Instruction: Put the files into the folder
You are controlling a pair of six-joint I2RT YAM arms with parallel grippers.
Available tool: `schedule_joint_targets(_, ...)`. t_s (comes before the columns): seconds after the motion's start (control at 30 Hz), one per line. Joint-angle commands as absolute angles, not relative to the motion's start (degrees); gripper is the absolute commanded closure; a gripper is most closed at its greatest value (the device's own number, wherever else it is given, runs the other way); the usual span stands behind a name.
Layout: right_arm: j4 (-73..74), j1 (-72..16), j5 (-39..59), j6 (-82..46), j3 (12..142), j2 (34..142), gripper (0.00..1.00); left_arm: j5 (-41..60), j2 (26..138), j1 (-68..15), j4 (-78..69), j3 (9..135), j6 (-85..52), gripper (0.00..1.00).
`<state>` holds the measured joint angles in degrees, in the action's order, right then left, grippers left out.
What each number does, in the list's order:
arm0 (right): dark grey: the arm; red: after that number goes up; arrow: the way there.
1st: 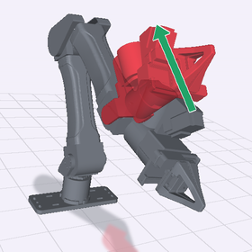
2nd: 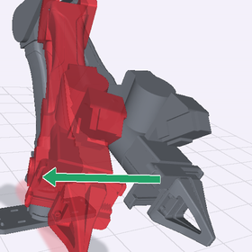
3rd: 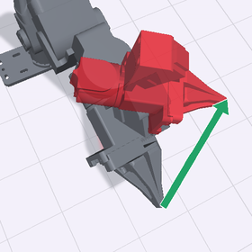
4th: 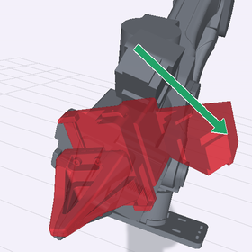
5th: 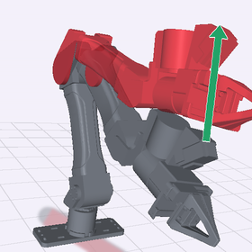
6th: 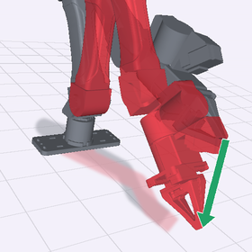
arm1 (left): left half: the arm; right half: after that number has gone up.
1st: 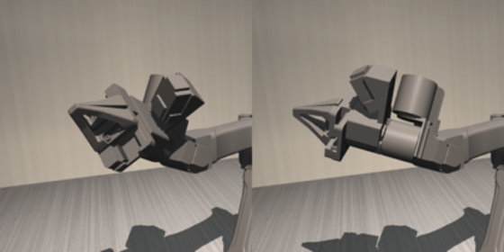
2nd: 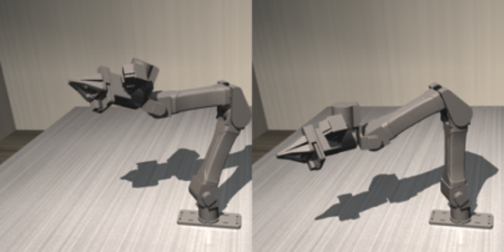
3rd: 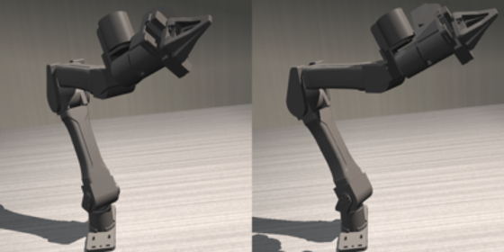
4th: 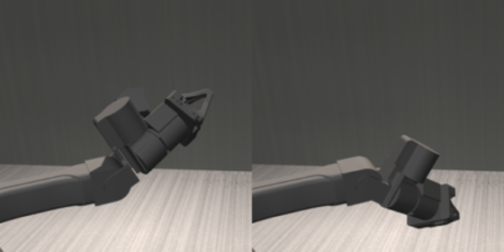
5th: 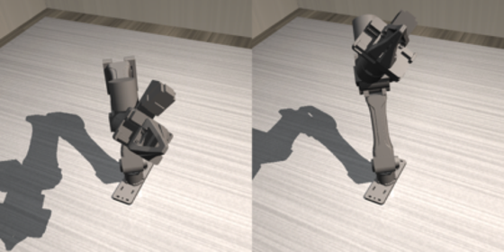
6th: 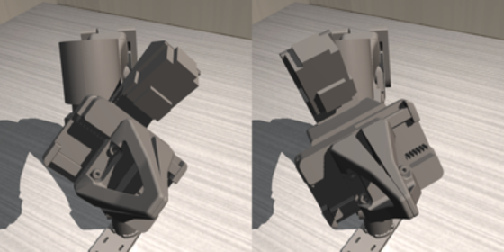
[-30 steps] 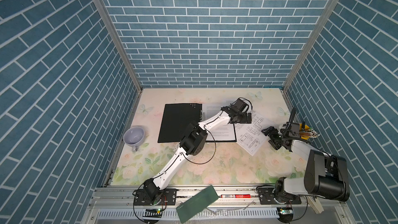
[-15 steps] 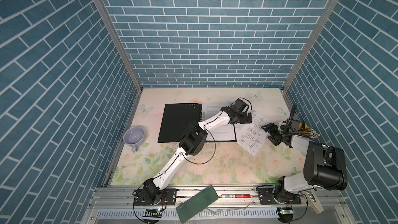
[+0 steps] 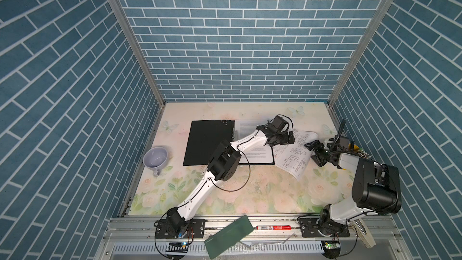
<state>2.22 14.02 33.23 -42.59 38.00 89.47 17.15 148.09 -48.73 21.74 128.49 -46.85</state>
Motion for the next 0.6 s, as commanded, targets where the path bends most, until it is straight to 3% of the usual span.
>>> schedule_joint_targets(0.0, -2.97, 14.59, 32.49, -41.97, 37.48, 92.02, 0.17, 20.12, 147.68, -49.81, 22.91, 125.78, -49.75, 0.01)
schedule_joint_targets(0.57, -5.11, 14.68, 36.73, -38.70, 40.22, 95.52, 0.21, 22.52, 146.69, -50.71, 15.89, 124.15, -54.26, 0.02)
